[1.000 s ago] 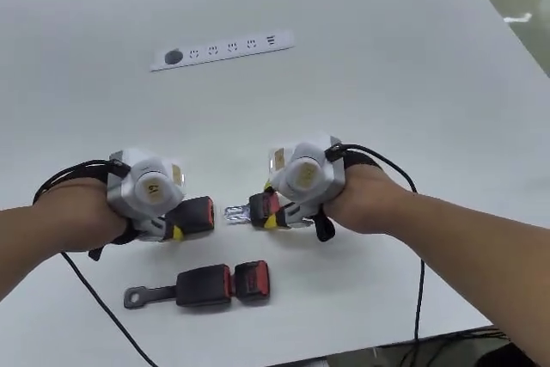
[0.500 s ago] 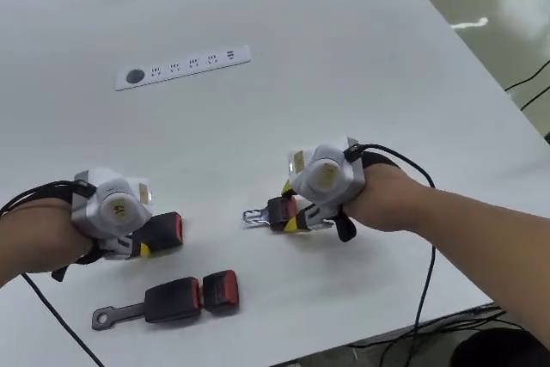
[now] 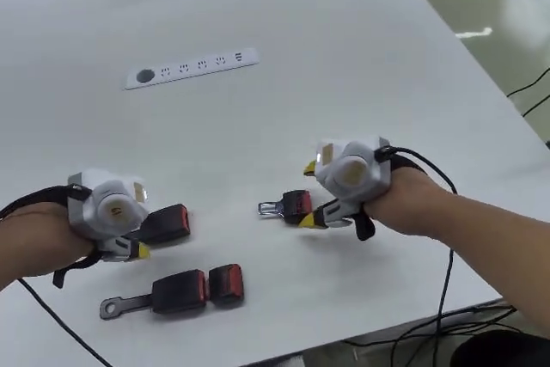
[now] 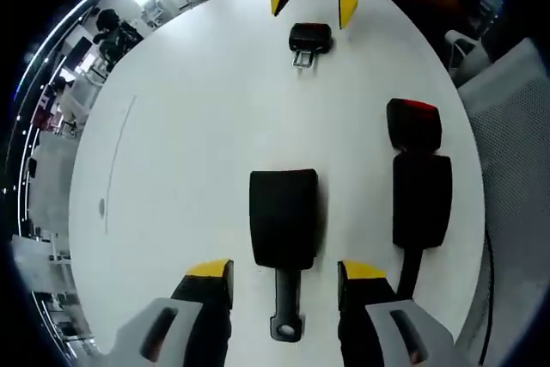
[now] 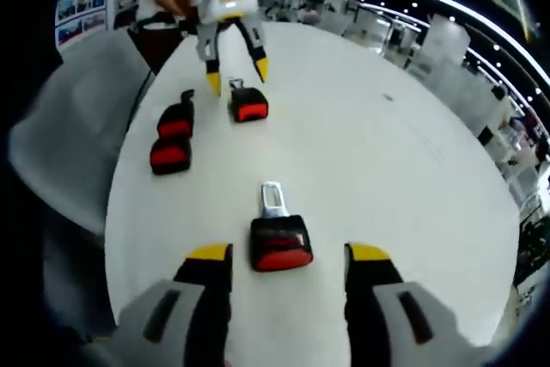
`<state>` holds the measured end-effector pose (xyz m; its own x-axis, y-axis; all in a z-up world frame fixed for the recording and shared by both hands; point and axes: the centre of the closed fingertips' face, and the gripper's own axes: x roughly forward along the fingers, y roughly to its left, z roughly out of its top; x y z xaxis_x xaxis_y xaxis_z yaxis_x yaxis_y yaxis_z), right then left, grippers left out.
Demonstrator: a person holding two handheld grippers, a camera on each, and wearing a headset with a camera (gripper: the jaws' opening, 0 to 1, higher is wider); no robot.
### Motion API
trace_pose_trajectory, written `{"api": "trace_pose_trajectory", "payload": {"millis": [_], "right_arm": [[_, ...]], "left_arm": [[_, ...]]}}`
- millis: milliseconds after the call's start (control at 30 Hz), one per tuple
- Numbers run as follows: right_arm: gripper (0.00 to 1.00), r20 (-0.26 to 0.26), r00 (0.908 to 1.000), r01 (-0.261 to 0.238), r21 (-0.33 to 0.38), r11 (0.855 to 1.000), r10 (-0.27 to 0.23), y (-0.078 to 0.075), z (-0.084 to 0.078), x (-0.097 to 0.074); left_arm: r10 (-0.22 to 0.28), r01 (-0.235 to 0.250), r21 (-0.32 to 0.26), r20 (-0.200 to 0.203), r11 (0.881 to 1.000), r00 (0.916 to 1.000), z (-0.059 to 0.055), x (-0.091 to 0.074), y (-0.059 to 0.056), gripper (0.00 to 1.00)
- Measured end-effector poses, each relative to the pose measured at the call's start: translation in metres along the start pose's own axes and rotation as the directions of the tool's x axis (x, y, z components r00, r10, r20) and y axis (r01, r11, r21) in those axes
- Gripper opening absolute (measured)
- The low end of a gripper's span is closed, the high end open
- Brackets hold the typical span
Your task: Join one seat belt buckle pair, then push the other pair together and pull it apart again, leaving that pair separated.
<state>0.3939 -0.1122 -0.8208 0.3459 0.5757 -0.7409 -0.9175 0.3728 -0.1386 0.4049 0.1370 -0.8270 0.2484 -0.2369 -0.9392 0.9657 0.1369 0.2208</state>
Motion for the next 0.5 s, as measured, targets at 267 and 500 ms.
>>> {"api": "trace_pose_trajectory", "payload": {"millis": [267, 500], "right_arm": [[0.72, 0.028, 0.9988, 0.035, 0.182, 0.983, -0.041, 0.033, -0.002, -0.019], [0.84, 0.108, 0.9891, 0.071, 0.239, 0.968, -0.100, 0.050, 0.033, -0.037]], "left_arm": [[0.061, -0.022, -0.237, 0.160, 0.971, 0.9853, -0.019, -0.043, -0.048, 0.68], [0.162, -0.042, -0.428, 0.246, 0.903, 0.9557, -0.052, -0.066, -0.074, 0.85]]}}
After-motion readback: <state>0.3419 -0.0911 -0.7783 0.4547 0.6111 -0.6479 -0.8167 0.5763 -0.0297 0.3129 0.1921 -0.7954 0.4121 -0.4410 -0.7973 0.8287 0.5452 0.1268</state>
